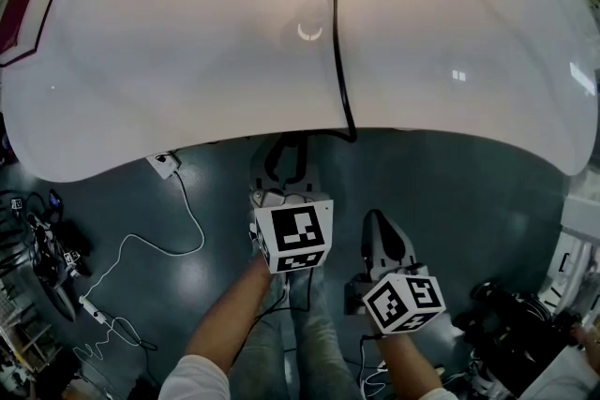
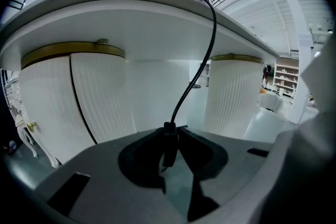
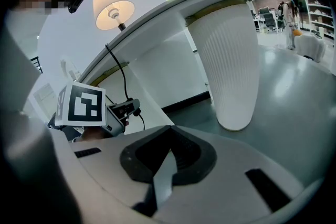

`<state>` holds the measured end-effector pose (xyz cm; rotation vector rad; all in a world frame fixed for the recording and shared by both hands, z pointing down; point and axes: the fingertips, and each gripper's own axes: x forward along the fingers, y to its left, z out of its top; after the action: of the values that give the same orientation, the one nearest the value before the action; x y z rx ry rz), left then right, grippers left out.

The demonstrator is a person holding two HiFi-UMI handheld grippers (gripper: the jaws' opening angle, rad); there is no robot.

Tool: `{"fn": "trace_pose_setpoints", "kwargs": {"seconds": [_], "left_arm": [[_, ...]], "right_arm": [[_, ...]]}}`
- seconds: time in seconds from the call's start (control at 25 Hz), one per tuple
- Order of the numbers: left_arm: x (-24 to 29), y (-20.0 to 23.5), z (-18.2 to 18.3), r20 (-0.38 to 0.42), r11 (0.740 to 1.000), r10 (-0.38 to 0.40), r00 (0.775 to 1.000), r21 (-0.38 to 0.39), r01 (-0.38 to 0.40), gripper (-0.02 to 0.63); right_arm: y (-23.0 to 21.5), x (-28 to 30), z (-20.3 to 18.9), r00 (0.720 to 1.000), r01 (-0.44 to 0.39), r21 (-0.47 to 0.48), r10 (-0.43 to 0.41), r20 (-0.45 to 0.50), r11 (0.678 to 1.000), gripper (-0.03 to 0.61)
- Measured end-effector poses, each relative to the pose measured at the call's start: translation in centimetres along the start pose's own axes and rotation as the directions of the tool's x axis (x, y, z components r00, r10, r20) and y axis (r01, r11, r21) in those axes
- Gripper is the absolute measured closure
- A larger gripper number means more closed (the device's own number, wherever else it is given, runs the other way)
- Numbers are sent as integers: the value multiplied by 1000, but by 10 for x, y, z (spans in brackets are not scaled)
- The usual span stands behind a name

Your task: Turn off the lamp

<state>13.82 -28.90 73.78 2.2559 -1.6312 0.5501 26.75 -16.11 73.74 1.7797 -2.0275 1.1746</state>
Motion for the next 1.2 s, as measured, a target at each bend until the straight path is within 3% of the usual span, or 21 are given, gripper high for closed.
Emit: {"fn": "trace_pose_setpoints", "kwargs": {"seconds": [1.2], "left_arm": [[-1,7,2,17,1000,4,1000,-2,-4,538]], "right_arm": [[5,5,-3,1000,10,-1,-10,-11,1000,580]]}}
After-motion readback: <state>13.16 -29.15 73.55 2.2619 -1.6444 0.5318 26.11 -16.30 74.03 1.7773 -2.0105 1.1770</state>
